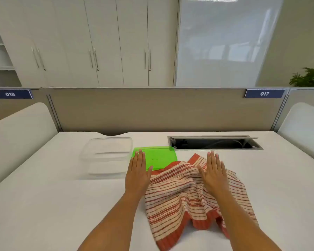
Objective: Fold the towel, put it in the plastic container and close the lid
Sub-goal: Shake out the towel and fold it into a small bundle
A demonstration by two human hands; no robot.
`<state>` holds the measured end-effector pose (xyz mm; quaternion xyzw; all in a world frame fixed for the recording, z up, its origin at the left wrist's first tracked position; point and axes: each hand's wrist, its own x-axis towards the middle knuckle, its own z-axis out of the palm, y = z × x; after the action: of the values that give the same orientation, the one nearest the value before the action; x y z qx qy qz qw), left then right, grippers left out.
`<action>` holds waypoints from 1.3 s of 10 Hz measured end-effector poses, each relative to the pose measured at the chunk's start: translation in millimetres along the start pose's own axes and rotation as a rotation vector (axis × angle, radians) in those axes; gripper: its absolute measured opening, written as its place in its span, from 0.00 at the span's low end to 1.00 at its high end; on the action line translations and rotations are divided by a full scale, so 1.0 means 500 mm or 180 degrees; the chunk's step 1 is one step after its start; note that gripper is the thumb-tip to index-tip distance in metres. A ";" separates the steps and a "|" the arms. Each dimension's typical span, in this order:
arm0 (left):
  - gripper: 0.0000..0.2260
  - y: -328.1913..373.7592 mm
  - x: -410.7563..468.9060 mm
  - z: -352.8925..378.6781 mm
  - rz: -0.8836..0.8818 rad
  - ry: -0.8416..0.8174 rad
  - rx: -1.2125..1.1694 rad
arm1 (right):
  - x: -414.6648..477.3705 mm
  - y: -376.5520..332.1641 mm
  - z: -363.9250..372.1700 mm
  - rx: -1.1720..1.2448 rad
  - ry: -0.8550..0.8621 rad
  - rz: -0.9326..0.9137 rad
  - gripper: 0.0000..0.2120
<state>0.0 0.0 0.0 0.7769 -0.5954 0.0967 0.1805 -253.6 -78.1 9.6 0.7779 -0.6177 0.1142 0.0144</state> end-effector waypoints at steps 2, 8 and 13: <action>0.27 -0.004 -0.045 0.049 -0.0090 -0.0342 -0.0255 | -0.026 0.016 0.064 0.0157 -0.0159 0.0139 0.33; 0.23 -0.013 -0.089 0.100 -0.0449 -0.0529 -0.0733 | -0.052 0.022 0.128 0.0305 -0.0178 0.0310 0.27; 0.17 0.043 -0.030 0.033 -0.2382 -0.1154 -0.2326 | -0.059 0.025 0.128 0.0368 -0.0085 0.0314 0.25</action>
<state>-25.6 2.2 -16.9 0.8265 -0.2951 -0.3222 0.3550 -261.7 -63.5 -59.9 0.7475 -0.6478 0.1398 -0.0444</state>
